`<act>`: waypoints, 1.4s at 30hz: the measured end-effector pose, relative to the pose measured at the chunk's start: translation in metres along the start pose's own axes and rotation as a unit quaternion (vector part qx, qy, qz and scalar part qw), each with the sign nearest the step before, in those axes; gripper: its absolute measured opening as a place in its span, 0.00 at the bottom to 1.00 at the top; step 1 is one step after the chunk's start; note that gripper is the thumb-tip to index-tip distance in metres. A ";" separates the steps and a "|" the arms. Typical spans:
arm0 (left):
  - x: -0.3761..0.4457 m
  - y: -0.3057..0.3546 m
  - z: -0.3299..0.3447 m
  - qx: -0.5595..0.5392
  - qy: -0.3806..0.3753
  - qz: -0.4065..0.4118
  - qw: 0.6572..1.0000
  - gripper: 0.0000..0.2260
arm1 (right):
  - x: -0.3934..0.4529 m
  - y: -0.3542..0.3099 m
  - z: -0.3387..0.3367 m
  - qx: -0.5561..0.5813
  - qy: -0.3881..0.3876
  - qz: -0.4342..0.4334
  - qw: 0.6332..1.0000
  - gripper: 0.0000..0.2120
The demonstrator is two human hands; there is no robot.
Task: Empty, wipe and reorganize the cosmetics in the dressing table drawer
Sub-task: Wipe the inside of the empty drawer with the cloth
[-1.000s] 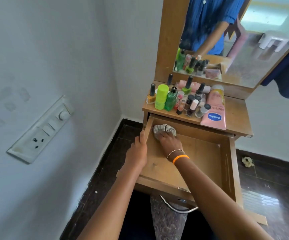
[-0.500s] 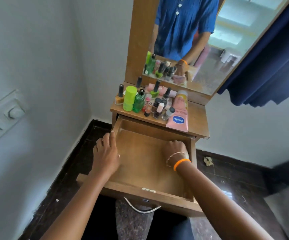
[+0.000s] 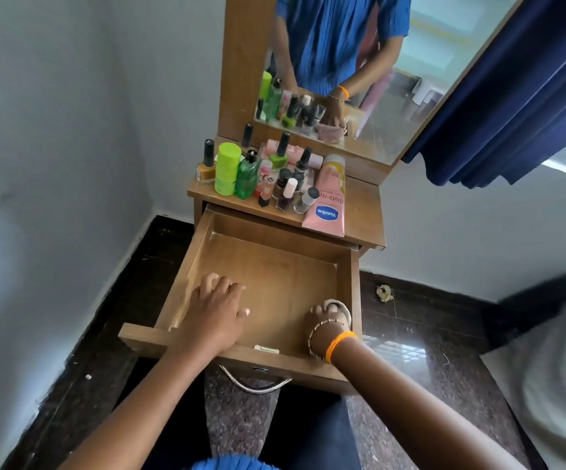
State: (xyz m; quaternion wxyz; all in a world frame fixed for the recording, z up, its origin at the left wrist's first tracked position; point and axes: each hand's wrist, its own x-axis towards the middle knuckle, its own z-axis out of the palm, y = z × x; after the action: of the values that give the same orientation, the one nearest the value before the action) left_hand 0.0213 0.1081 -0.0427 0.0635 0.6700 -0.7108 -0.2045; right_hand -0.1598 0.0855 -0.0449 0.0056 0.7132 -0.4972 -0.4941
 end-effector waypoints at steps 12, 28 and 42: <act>-0.005 0.004 -0.008 -0.015 0.005 -0.012 1.000 0.14 | 0.030 0.059 -0.026 0.054 0.149 0.022 0.987 0.16; -0.005 0.003 -0.005 -0.019 0.093 0.023 0.995 0.14 | -0.026 0.008 -0.047 0.424 0.111 -0.142 0.887 0.15; -0.007 0.002 -0.002 -0.004 0.099 0.024 0.995 0.15 | -0.056 0.037 -0.015 0.247 0.022 -0.091 0.965 0.17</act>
State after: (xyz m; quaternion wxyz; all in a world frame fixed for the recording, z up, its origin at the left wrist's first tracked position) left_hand 0.0209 0.1142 -0.0389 0.1417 0.6692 -0.7162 -0.1383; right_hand -0.1768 0.0992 0.0201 -0.2045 0.7453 -0.5366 -0.3388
